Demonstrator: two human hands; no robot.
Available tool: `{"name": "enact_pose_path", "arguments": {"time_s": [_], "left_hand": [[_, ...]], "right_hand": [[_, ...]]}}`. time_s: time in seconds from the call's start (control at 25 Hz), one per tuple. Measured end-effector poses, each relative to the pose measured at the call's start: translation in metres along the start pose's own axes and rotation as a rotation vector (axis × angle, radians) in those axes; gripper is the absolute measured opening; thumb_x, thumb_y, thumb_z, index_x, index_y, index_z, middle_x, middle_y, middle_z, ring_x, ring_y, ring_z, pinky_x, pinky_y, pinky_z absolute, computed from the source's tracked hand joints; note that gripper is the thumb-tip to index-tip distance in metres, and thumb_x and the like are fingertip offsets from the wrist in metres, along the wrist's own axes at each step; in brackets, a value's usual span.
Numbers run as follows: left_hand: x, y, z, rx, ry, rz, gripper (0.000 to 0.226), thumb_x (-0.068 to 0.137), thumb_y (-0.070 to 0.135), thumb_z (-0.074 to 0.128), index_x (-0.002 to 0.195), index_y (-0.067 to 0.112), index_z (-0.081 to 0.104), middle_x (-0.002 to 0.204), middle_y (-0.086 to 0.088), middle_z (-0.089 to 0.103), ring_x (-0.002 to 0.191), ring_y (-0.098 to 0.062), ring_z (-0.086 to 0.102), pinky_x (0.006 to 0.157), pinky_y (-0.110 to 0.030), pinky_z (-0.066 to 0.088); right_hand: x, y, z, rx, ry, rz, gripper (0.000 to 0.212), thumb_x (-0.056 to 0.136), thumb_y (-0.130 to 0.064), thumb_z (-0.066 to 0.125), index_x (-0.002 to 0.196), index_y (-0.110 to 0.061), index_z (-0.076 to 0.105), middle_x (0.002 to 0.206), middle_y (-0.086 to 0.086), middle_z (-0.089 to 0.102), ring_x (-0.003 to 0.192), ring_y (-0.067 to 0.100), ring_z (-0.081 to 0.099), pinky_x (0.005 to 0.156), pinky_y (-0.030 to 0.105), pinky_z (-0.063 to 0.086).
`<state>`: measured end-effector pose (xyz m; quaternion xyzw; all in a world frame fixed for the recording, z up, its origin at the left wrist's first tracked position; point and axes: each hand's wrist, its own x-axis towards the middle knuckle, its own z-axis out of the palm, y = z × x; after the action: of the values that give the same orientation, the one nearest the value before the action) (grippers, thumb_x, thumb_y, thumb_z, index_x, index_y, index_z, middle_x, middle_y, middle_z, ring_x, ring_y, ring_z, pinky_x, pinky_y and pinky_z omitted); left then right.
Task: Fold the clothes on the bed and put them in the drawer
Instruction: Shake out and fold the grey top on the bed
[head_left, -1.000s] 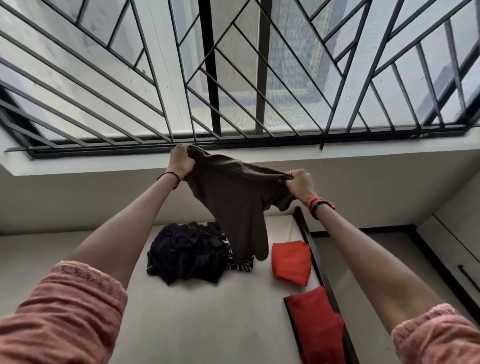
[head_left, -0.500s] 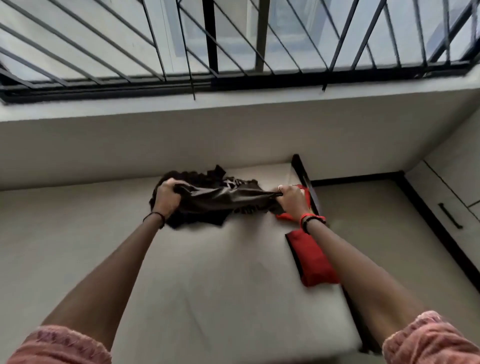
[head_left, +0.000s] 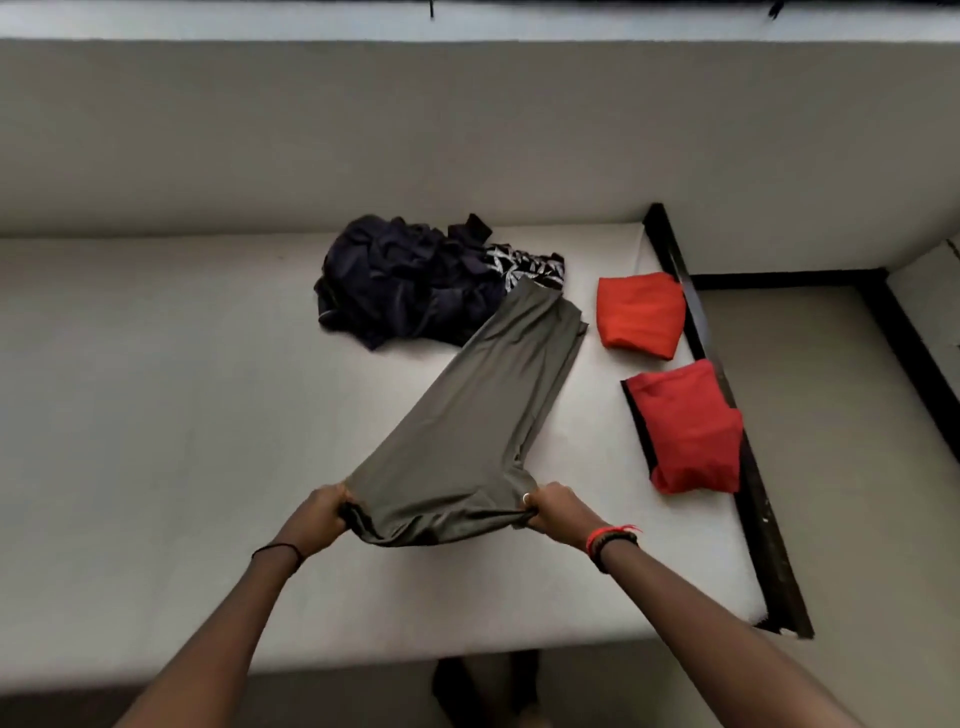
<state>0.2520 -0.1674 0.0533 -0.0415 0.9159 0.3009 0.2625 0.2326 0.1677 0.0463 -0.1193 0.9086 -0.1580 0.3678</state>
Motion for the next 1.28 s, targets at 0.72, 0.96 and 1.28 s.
{"name": "enact_pose_path", "arguments": {"time_s": [0.72, 0.96, 1.28], "left_hand": [[0.018, -0.06, 0.004, -0.147, -0.535, -0.33, 0.021, 0.074, -0.001, 0.065, 0.068, 0.019, 0.07, 0.058, 0.004, 0.062, 0.055, -0.011, 0.053, 0.052, -0.02, 0.042], [0.054, -0.059, -0.002, -0.512, -0.394, -0.361, 0.03, 0.073, 0.029, 0.081, 0.1, 0.019, 0.073, 0.094, -0.003, 0.075, 0.088, -0.02, 0.07, 0.08, -0.032, 0.055], [0.107, -0.017, -0.015, -0.567, -0.249, -0.41, 0.042, 0.083, 0.045, 0.068, 0.095, 0.006, 0.069, 0.091, -0.011, 0.074, 0.085, -0.023, 0.069, 0.081, -0.036, 0.053]], "right_hand": [[0.094, -0.001, -0.005, 0.049, -0.396, -0.066, 0.033, 0.075, -0.009, 0.075, 0.107, -0.006, 0.067, 0.09, 0.006, 0.065, 0.079, 0.011, 0.061, 0.056, 0.014, 0.044], [0.173, -0.004, -0.019, 0.072, 0.101, 0.141, 0.05, 0.088, -0.008, 0.053, 0.137, -0.012, 0.047, 0.129, 0.02, 0.047, 0.121, 0.037, 0.046, 0.101, 0.039, 0.039], [0.109, -0.108, 0.063, 0.542, -0.091, -0.151, 0.118, 0.068, -0.049, 0.08, 0.152, -0.006, 0.009, 0.154, 0.007, 0.029, 0.142, 0.017, 0.029, 0.116, 0.026, 0.024]]}}
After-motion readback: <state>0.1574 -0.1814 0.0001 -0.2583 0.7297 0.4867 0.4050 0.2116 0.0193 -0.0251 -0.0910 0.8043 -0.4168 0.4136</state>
